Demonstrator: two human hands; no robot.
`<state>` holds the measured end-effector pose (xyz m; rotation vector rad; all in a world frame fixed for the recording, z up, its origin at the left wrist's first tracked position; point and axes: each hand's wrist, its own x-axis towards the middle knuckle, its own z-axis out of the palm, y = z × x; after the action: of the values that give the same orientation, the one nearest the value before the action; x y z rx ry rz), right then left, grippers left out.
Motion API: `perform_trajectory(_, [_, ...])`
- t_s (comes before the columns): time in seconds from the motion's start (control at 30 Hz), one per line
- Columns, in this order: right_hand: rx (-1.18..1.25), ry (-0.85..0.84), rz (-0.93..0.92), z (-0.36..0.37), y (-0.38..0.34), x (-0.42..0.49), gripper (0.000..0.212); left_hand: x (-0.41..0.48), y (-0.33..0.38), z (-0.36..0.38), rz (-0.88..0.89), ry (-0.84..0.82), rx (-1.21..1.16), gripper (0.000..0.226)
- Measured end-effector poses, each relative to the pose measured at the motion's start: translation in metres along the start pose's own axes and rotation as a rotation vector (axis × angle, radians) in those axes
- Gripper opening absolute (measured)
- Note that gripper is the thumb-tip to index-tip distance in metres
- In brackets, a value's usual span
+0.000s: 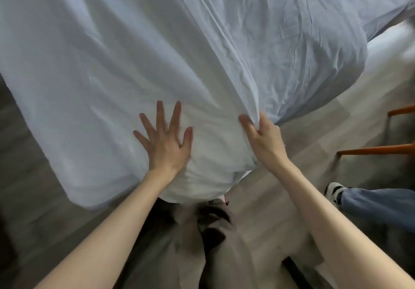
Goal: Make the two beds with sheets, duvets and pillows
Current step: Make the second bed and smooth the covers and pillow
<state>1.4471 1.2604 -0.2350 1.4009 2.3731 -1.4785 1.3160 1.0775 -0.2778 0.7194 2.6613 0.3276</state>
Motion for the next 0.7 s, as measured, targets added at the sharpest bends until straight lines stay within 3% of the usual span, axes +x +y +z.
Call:
perform_trajectory(0.1, [-0.273, -0.053, 0.293, -0.011, 0.053, 0.033, 0.045, -0.008, 0.001, 0.03, -0.088, -0.169, 0.252, 0.071])
perform_trajectory(0.13, [-0.336, -0.002, 0.287, -0.012, 0.062, 0.038, 0.056, -0.009, 0.002, 0.033, -0.106, -0.193, 0.265, 0.072])
perform_trajectory(0.23, [-0.496, 0.149, -0.18, -0.006, 0.045, 0.034, 0.064, -0.007, 0.013, 0.017, -0.073, -0.091, 0.165, 0.067])
perform_trajectory(0.3, [-0.588, 0.077, -0.472, 0.011, 0.023, 0.03, 0.064, -0.005, 0.021, 0.004, 0.008, 0.062, 0.17, 0.066])
perform_trajectory(0.37, [-0.647, -0.05, -0.598, 0.031, 0.004, 0.036, 0.071, 0.004, 0.024, -0.002, 0.04, 0.156, 0.168, 0.068])
perform_trajectory(0.43, [-0.74, -0.206, -0.554, 0.043, -0.002, 0.05, 0.085, 0.015, 0.017, -0.001, 0.007, 0.091, 0.152, 0.075])
perform_trajectory(0.53, [-0.774, -0.329, -0.399, 0.056, 0.022, 0.053, 0.096, 0.003, -0.018, 0.022, -0.059, -0.128, 0.222, 0.105])
perform_trajectory(0.6, [-0.737, -0.353, -0.376, 0.059, 0.043, 0.04, 0.085, -0.022, -0.037, 0.04, -0.02, -0.144, 0.271, 0.117])
perform_trajectory(0.7, [-0.794, -0.445, -0.29, 0.054, 0.054, 0.024, 0.068, -0.047, -0.043, 0.045, -0.027, -0.148, 0.297, 0.106])
